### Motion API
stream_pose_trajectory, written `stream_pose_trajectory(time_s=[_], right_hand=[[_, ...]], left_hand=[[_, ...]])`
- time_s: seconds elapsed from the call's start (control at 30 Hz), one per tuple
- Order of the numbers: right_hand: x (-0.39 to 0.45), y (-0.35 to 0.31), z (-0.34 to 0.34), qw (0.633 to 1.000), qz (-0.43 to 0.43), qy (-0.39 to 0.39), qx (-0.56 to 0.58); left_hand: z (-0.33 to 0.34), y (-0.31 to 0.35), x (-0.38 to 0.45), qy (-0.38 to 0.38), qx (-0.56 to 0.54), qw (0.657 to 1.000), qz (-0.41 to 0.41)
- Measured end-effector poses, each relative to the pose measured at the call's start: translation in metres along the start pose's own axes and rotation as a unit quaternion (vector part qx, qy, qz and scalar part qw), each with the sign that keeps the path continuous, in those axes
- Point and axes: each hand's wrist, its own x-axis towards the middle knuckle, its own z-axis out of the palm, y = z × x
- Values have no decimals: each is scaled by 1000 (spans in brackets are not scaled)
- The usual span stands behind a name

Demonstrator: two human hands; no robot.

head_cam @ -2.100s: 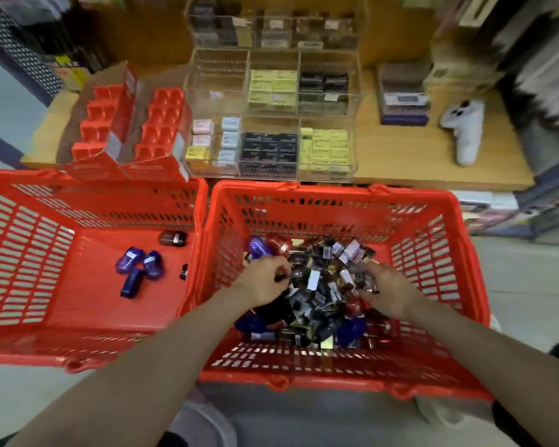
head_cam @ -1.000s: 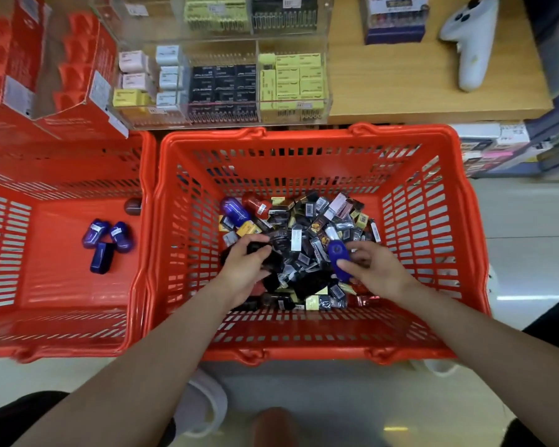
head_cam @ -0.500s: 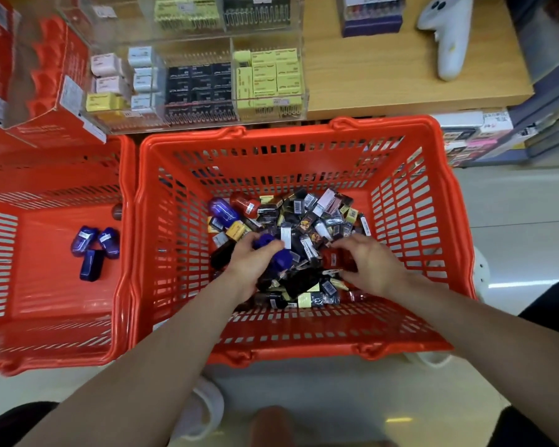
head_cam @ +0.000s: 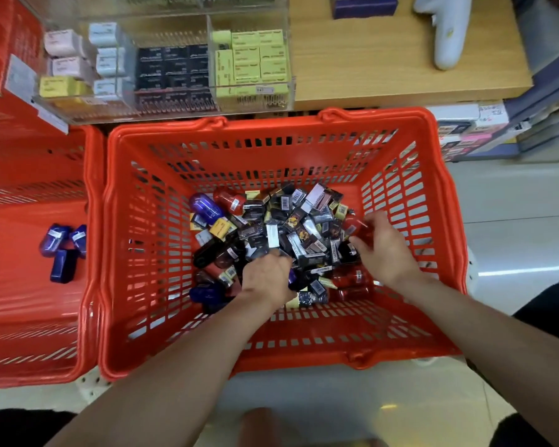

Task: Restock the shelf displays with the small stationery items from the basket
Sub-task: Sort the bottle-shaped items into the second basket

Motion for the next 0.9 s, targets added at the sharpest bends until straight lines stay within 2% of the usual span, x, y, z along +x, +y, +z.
stream_pose_trajectory(time_s=[0.1,0.2,0.27,0.33,0.4,0.5,0.6,0.67,0.73,0.77,0.8,0.87,0.9], right_hand=[[4,-8,-10,998,0,14,69],[5,-19,-10,997,-70,34,9],[6,-20,-4,993,-81,3,-84],[5,-17,6,981,-48,-78,-169],[2,-11,17,952,-40,-144,-266],[3,-1,25,887,-107,-168,-416],[12,6,23,823,-170,-193,-507],[17,9,20,809,-170,-210,-523],[18,10,19,818,-174,-192,-514],[19,10,19,837,-179,-168,-490],[19,9,20,875,-172,-140,-430],[16,-5,21,968,-103,-82,-214],[15,-16,22,992,-62,-57,-98]], left_hand=[[3,1,-1,1,-9,1000,-6],[-2,-16,-7,15,-165,985,-50],[-9,-34,-11,5,-294,951,-98],[-18,-51,-15,-13,-420,894,-156],[-26,-66,-18,-9,-517,831,-205],[-33,-81,-20,0,-589,773,-235],[-32,-87,-17,0,-622,743,-247],[-28,-87,-15,2,-632,734,-249],[-24,-86,-13,5,-645,724,-242],[-23,-86,-12,6,-652,721,-235],[-23,-86,-11,8,-655,721,-226],[-24,-86,-8,19,-652,727,-216],[-26,-86,-7,28,-656,723,-215]])
